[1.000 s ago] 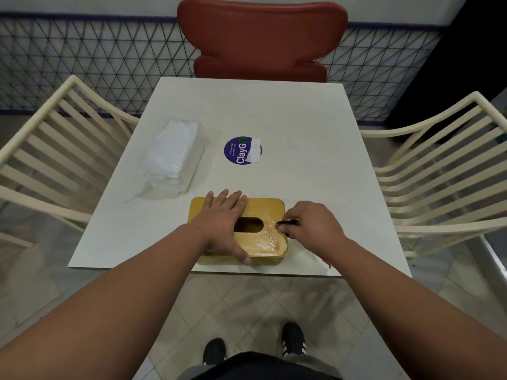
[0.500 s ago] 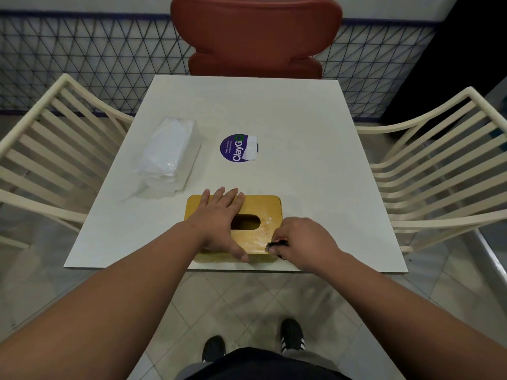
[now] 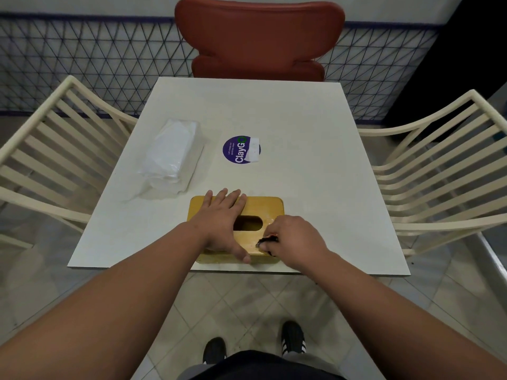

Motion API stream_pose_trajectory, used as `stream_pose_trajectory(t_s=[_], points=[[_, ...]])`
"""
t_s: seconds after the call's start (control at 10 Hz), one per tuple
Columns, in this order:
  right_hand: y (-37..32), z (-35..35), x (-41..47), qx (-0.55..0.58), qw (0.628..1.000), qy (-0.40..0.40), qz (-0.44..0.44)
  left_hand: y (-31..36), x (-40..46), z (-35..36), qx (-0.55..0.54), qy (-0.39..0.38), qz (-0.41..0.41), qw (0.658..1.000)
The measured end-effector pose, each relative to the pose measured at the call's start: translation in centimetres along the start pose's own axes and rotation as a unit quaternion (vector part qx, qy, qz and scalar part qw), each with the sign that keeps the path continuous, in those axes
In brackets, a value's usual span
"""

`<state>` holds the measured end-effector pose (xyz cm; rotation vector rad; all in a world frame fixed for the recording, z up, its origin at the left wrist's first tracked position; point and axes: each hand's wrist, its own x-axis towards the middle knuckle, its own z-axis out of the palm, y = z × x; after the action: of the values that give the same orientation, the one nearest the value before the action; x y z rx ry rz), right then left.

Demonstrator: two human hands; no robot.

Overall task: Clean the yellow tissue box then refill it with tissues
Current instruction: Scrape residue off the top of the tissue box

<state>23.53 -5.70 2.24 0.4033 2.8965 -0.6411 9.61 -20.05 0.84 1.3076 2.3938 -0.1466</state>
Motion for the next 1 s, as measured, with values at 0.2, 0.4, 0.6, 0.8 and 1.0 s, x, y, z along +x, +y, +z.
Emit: stream_pose_trajectory(t_s=[0.2,0.4,0.6,0.8,1.0], points=[[-0.8,0.5,-0.1,-0.033,0.999,0.023,-0.015,0.1,0.0,0.1,0.002,0.005,-0.001,1.000],[0.0,0.8,0.6,-0.015,0.999,0.042,0.001,0.0,0.0,0.2,0.004,0.008,0.000,1.000],[2.3,-1.1,3.9,-0.001,0.996,0.071,0.050,-0.1,0.1,-0.1,0.004,-0.002,0.001,1.000],[2.8,-1.3,3.3,-0.009,1.000,0.018,-0.002,-0.1,0.1,0.0,0.004,-0.002,0.001,1.000],[3.5,-2.5,5.8,-0.027,0.997,0.064,0.040,0.0,0.1,-0.2,0.001,-0.006,0.000,1.000]])
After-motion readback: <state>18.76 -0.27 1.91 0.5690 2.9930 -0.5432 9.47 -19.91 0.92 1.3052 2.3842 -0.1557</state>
